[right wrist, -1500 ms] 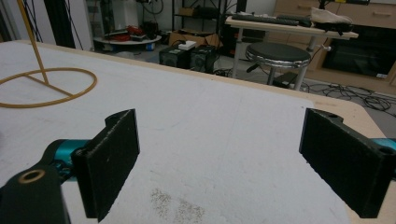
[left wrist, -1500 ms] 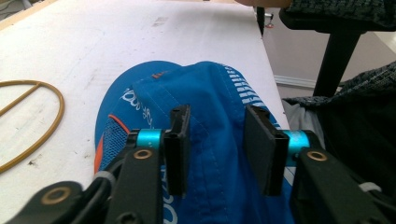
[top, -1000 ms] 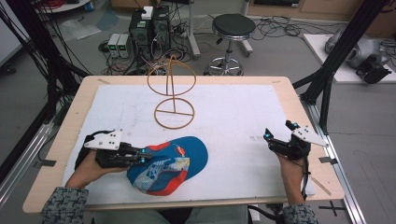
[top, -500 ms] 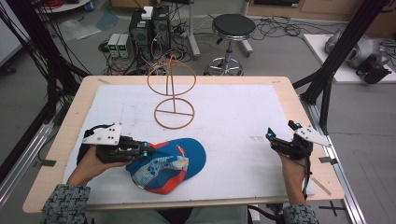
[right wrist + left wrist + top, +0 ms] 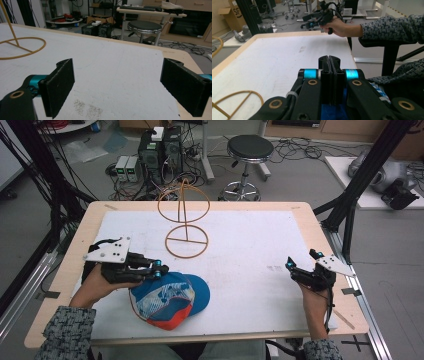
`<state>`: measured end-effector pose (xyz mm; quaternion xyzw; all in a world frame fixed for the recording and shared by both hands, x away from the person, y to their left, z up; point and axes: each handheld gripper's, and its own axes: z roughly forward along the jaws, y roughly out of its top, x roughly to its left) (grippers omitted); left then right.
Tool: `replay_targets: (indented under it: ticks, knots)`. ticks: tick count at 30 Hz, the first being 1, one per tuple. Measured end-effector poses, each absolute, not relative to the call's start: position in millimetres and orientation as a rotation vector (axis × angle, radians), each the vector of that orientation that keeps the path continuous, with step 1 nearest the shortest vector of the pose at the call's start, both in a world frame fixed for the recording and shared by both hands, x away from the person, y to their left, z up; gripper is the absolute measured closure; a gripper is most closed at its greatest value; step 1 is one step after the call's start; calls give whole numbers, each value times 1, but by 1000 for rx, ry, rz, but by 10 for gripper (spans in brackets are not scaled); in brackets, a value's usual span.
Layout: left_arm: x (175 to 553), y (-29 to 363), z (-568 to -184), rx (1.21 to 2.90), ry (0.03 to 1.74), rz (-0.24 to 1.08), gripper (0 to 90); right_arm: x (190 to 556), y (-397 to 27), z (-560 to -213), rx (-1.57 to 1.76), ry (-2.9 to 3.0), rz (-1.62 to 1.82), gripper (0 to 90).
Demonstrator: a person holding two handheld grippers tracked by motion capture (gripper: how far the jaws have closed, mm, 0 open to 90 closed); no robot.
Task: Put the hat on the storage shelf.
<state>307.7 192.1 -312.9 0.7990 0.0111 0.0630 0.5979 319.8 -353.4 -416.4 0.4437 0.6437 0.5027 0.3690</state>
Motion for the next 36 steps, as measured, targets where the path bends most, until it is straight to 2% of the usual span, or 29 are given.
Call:
replay_targets:
  ticks: [19,36]
  knots:
    - [323,173,-260,1842,-77,157,882,320,-358,-417,1152,1649,1288,113]
    - [342,136,-219,1844,-183,136,882,317,-362,-417,1153,1657,1277,113]
